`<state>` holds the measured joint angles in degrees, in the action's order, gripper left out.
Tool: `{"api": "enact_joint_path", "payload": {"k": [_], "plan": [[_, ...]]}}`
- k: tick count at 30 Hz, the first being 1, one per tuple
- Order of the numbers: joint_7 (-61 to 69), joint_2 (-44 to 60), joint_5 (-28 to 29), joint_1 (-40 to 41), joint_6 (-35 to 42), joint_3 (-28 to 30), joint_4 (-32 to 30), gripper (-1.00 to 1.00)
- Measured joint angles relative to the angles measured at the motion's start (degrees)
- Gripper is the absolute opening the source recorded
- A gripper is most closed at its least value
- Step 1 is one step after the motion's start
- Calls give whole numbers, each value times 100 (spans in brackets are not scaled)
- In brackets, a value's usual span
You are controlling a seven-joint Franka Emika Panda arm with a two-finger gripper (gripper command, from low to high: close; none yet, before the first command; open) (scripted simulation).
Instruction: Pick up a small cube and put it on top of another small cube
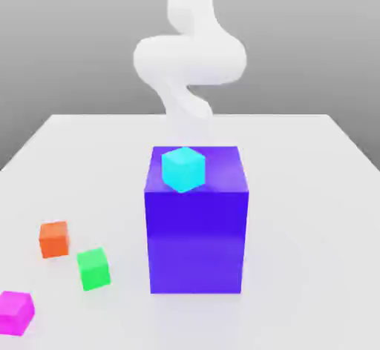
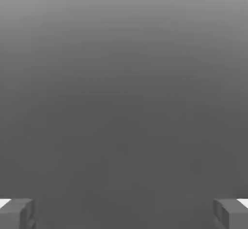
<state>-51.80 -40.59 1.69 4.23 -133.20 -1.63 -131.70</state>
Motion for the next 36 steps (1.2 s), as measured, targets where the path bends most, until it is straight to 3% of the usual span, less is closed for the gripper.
{"api": "enact_joint_path", "payload": {"k": [9,18,24,30,34,35,36], "plan": [[-2223,1921,692,1310,-503,-361,33,0],[-4207,3783,1093,2119,-1017,-126,59,0],[-5128,4958,785,2484,-1430,104,52,0],[-5609,6067,-62,2855,-1885,187,53,0],[-5640,6901,-191,2911,-2490,178,209,0],[-5643,7023,-193,2910,-2584,179,233,-100],[-5643,7023,-193,2910,-2584,179,233,-100]]}}
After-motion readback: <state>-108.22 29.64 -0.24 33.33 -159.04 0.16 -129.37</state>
